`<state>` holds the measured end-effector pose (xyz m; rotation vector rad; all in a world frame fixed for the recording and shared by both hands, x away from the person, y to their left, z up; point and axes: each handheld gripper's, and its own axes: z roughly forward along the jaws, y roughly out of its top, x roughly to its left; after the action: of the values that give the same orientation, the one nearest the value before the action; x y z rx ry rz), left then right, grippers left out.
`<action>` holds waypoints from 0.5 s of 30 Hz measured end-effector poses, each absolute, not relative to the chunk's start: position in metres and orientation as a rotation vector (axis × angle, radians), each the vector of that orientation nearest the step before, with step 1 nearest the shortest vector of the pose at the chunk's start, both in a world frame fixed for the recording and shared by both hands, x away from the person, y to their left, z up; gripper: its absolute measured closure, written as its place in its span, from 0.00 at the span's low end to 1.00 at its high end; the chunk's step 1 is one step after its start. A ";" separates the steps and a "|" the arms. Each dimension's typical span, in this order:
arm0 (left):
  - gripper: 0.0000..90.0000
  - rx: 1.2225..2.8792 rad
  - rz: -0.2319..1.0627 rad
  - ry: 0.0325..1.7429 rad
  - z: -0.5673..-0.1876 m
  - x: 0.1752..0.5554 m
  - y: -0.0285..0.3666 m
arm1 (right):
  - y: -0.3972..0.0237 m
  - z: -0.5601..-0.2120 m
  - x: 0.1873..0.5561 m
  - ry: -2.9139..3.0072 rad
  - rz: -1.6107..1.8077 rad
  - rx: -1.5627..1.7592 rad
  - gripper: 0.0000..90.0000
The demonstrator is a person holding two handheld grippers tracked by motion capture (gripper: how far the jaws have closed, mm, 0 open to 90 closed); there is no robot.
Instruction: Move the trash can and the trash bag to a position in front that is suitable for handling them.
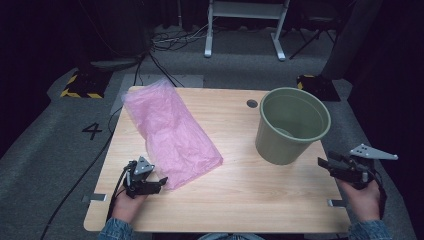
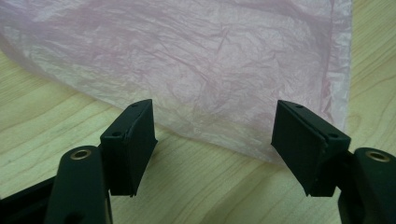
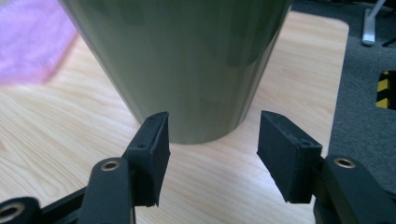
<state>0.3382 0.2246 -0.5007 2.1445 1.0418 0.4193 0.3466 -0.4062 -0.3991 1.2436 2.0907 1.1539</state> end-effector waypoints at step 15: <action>0.33 2.127 0.443 1.036 -0.504 0.337 0.224 | -0.412 -0.329 0.357 1.995 1.144 1.203 0.46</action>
<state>0.3374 0.2237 -0.5038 2.1266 1.0357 0.4430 0.3574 -0.4121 -0.3291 1.2028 1.9952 1.1437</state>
